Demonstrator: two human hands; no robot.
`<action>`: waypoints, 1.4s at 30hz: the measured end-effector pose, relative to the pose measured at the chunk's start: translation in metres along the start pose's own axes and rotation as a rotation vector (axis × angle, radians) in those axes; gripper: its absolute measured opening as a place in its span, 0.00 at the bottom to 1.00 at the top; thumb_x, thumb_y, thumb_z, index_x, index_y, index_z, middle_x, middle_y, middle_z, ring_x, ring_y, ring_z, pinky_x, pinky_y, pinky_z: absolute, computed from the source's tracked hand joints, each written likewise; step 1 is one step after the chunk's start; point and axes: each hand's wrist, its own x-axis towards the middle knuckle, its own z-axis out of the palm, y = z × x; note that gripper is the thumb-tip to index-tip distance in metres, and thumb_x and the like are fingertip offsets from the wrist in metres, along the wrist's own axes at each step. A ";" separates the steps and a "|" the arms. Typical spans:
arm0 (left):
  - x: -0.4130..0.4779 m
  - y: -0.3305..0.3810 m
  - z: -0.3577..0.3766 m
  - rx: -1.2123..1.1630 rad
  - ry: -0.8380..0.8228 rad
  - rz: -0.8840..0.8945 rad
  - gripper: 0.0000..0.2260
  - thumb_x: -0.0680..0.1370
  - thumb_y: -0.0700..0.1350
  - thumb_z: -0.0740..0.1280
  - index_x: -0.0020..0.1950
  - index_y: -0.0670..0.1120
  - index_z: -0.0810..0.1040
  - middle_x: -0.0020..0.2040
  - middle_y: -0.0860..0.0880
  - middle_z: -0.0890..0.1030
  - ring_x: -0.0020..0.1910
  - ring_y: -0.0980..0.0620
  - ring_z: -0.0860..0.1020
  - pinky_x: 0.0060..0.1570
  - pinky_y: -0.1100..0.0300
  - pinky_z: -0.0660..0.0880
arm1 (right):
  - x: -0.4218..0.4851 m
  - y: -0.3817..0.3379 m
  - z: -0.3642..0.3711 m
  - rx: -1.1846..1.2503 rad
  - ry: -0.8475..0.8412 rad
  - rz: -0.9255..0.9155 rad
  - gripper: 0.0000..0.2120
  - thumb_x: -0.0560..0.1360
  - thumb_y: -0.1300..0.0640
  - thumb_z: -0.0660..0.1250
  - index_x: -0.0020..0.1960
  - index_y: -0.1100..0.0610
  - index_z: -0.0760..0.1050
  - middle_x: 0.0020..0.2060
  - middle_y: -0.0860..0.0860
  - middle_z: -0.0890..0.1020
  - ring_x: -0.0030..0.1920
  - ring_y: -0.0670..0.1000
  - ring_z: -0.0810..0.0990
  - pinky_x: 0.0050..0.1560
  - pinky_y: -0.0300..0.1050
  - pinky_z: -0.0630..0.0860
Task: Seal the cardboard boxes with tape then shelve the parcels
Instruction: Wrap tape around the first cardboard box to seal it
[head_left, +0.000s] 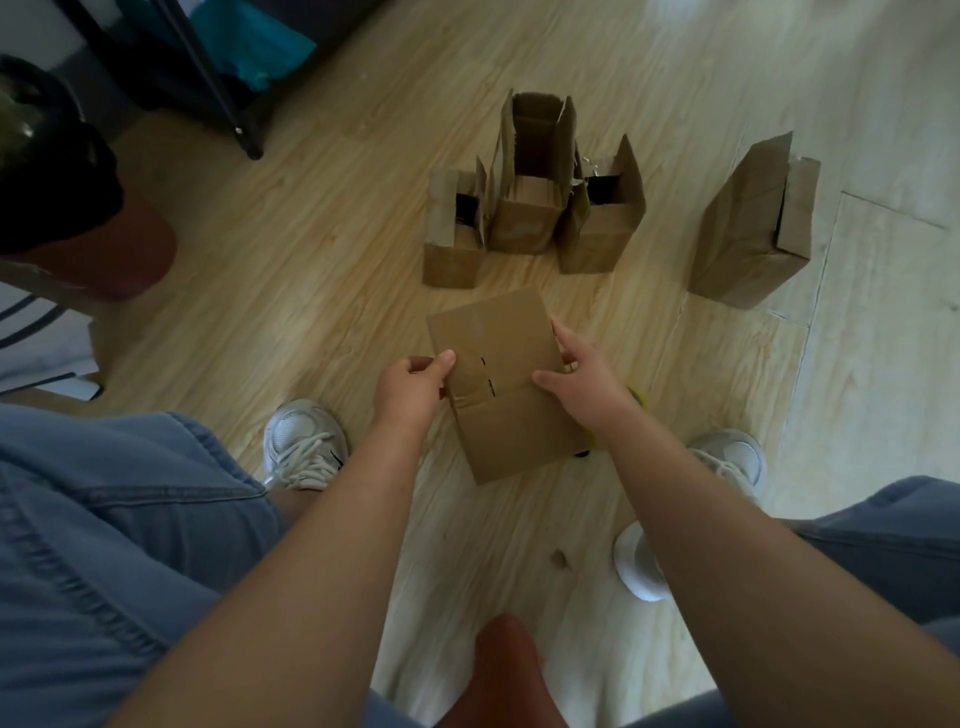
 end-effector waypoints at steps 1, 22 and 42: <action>0.003 -0.002 0.001 0.005 0.006 -0.012 0.14 0.78 0.51 0.69 0.57 0.42 0.78 0.52 0.47 0.83 0.45 0.51 0.80 0.50 0.55 0.77 | 0.001 0.000 0.002 -0.020 -0.001 -0.006 0.35 0.79 0.55 0.69 0.79 0.40 0.57 0.70 0.51 0.69 0.67 0.53 0.72 0.68 0.53 0.71; 0.033 -0.049 0.015 0.197 0.191 -0.086 0.13 0.78 0.48 0.70 0.57 0.45 0.72 0.53 0.50 0.77 0.50 0.47 0.77 0.48 0.54 0.73 | 0.058 -0.029 0.030 -0.366 -0.231 -0.016 0.31 0.81 0.64 0.60 0.81 0.50 0.56 0.78 0.51 0.62 0.74 0.56 0.65 0.68 0.45 0.65; -0.012 -0.037 0.030 0.989 0.016 0.581 0.13 0.81 0.41 0.59 0.64 0.45 0.75 0.62 0.48 0.76 0.62 0.48 0.72 0.59 0.53 0.68 | 0.013 0.057 -0.035 -0.417 0.118 0.235 0.06 0.81 0.58 0.63 0.47 0.56 0.77 0.38 0.52 0.77 0.38 0.52 0.75 0.33 0.44 0.66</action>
